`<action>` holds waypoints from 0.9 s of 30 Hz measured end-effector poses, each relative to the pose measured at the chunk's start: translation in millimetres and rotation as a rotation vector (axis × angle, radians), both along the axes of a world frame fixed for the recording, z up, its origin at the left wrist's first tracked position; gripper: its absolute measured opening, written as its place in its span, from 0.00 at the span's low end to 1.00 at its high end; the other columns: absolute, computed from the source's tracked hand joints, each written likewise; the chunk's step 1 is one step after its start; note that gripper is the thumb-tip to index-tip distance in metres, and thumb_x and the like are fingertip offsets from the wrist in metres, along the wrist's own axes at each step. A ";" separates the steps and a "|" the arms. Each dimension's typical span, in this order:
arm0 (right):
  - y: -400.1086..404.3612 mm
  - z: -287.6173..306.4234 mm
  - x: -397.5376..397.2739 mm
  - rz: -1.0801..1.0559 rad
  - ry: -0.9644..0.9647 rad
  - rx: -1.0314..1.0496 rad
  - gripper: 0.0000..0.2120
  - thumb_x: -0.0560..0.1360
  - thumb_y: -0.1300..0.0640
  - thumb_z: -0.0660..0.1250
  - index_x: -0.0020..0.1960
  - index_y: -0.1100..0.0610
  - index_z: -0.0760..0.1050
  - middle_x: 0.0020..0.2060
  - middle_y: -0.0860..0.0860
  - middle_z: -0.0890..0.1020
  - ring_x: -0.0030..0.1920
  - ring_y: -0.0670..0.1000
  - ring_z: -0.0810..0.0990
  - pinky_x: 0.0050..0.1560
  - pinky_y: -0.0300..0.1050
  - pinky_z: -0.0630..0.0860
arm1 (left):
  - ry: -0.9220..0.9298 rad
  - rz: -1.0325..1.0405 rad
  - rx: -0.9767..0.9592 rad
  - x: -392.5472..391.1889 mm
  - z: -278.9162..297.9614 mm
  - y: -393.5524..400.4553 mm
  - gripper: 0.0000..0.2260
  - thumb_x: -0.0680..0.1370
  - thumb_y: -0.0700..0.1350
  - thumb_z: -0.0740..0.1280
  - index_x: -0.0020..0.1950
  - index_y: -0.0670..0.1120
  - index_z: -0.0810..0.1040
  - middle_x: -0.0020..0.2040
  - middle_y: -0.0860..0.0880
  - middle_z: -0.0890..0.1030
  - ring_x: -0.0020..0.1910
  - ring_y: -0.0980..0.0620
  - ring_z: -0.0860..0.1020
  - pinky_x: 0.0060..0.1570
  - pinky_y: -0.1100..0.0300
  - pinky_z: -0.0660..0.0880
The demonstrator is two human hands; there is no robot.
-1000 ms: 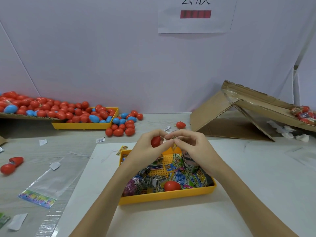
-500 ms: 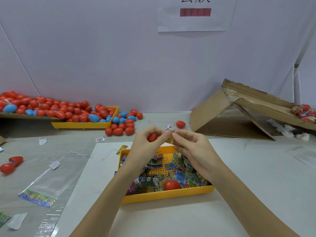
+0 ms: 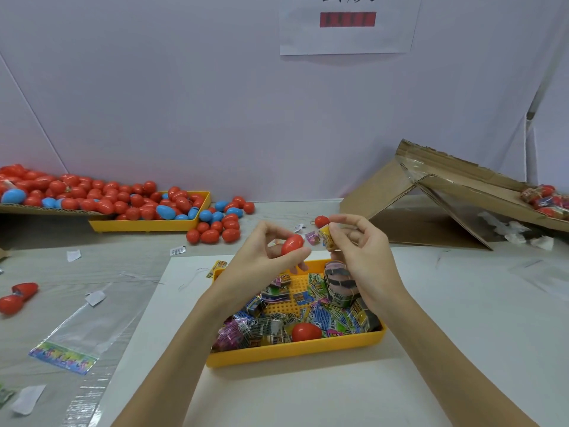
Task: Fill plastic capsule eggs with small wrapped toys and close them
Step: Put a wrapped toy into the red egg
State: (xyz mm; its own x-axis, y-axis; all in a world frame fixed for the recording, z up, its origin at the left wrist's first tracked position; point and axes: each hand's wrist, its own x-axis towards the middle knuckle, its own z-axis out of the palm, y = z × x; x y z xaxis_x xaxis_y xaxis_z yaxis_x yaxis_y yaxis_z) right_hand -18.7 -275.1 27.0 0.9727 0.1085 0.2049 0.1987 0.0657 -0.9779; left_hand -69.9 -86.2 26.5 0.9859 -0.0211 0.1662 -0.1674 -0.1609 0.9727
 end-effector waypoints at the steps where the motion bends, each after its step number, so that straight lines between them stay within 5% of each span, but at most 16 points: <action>1: -0.6 -0.2 0.6 -0.013 -0.027 -0.018 0.08 0.82 0.54 0.69 0.60 0.51 0.79 0.48 0.50 0.87 0.44 0.50 0.86 0.39 0.40 0.83 | -0.013 -0.019 0.000 -0.3 0.6 0.6 0.17 0.77 0.50 0.76 0.61 0.48 0.75 0.49 0.46 0.88 0.48 0.47 0.87 0.54 0.55 0.82; 6: -2.5 -0.1 1.2 -0.056 -0.151 -0.076 0.09 0.81 0.55 0.69 0.61 0.52 0.79 0.46 0.50 0.86 0.43 0.45 0.84 0.38 0.38 0.80 | -0.074 -0.015 -0.023 -3.9 6.5 -3.9 0.12 0.78 0.47 0.75 0.61 0.52 0.83 0.49 0.48 0.88 0.48 0.49 0.87 0.51 0.65 0.80; 14: 0.4 0.4 -0.7 -0.036 -0.304 -0.155 0.08 0.81 0.57 0.71 0.59 0.49 0.79 0.44 0.45 0.87 0.47 0.46 0.85 0.48 0.41 0.82 | -0.093 0.007 0.006 -5.5 11.0 -9.3 0.16 0.77 0.43 0.75 0.65 0.48 0.80 0.49 0.49 0.88 0.46 0.50 0.87 0.47 0.64 0.81; 21: 0.4 1.5 -0.4 -0.011 -0.324 -0.214 0.09 0.81 0.55 0.71 0.61 0.49 0.79 0.45 0.46 0.87 0.49 0.48 0.86 0.55 0.58 0.82 | -0.078 -0.016 -0.007 -8.3 13.0 -10.9 0.12 0.76 0.46 0.74 0.59 0.48 0.83 0.47 0.50 0.88 0.45 0.52 0.87 0.48 0.65 0.80; 27: -1.2 2.6 -0.3 -0.001 -0.336 -0.253 0.09 0.80 0.55 0.71 0.60 0.50 0.80 0.44 0.47 0.86 0.48 0.49 0.85 0.54 0.60 0.82 | -0.065 -0.032 -0.015 -9.6 13.7 -9.8 0.15 0.75 0.50 0.74 0.60 0.48 0.83 0.49 0.49 0.88 0.47 0.50 0.86 0.49 0.64 0.81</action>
